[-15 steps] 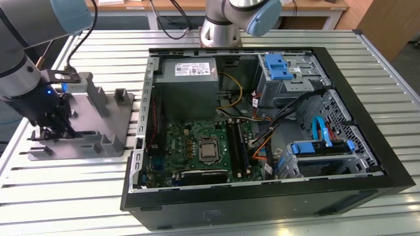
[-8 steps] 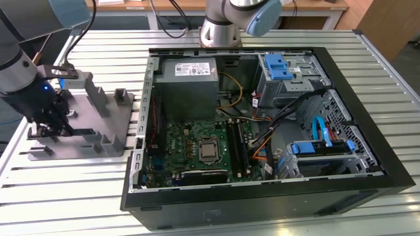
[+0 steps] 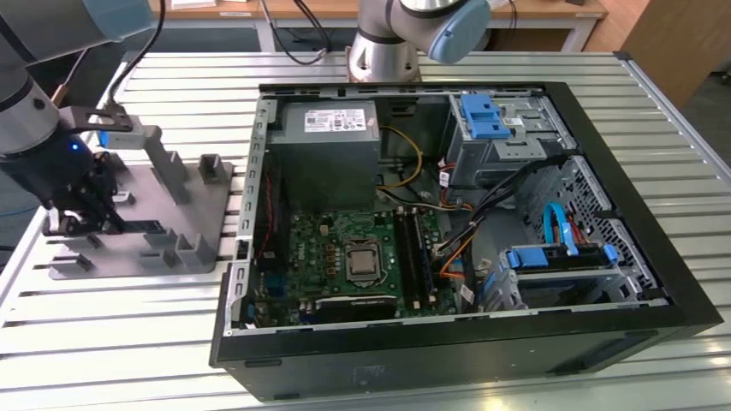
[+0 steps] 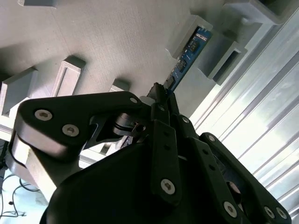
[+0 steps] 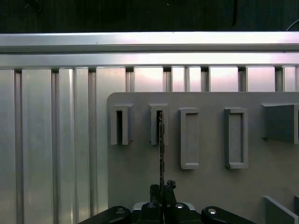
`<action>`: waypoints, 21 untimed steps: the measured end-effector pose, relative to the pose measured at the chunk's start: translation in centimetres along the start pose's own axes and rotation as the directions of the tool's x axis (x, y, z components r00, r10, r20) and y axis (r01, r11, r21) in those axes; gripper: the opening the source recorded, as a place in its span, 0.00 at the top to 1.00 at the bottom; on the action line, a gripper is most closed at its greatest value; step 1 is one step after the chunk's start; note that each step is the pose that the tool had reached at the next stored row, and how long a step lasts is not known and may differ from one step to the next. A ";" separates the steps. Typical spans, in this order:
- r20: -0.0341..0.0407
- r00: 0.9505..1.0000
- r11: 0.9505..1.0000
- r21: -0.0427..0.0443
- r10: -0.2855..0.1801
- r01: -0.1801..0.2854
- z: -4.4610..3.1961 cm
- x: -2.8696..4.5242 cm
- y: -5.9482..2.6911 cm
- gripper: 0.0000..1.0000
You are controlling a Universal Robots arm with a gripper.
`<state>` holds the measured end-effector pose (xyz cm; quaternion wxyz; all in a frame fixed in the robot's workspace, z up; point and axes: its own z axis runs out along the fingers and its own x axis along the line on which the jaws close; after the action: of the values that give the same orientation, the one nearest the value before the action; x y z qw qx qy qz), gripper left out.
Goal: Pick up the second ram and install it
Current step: 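Pick up the second ram and move it above second insertion slot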
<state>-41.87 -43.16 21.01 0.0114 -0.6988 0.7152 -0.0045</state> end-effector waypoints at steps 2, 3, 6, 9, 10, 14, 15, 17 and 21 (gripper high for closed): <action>0.000 1.000 1.000 0.000 0.000 0.000 -0.18 0.00 0.00 0.86; 0.000 1.000 1.000 0.000 0.000 0.000 -0.27 0.00 -0.01 0.86; 0.000 1.000 1.000 0.000 0.000 0.000 -0.58 -0.01 -0.01 0.86; 0.000 1.000 1.000 0.000 0.000 0.000 -0.90 -0.01 -0.02 0.86; 0.000 1.000 1.000 0.000 0.000 0.000 -1.01 -0.01 -0.02 0.86; 0.000 1.000 1.000 0.000 0.000 0.000 -1.47 -0.02 -0.03 0.86; 0.000 1.000 1.000 0.000 0.000 0.000 -1.57 -0.02 -0.04 0.86; 0.000 1.000 1.000 0.000 0.000 0.000 -1.84 -0.02 -0.04 0.86; 0.000 1.000 1.000 0.000 0.000 0.000 -2.47 -0.03 -0.06 0.86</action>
<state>-41.87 -43.16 23.48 0.0114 -0.6988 0.7152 -0.0045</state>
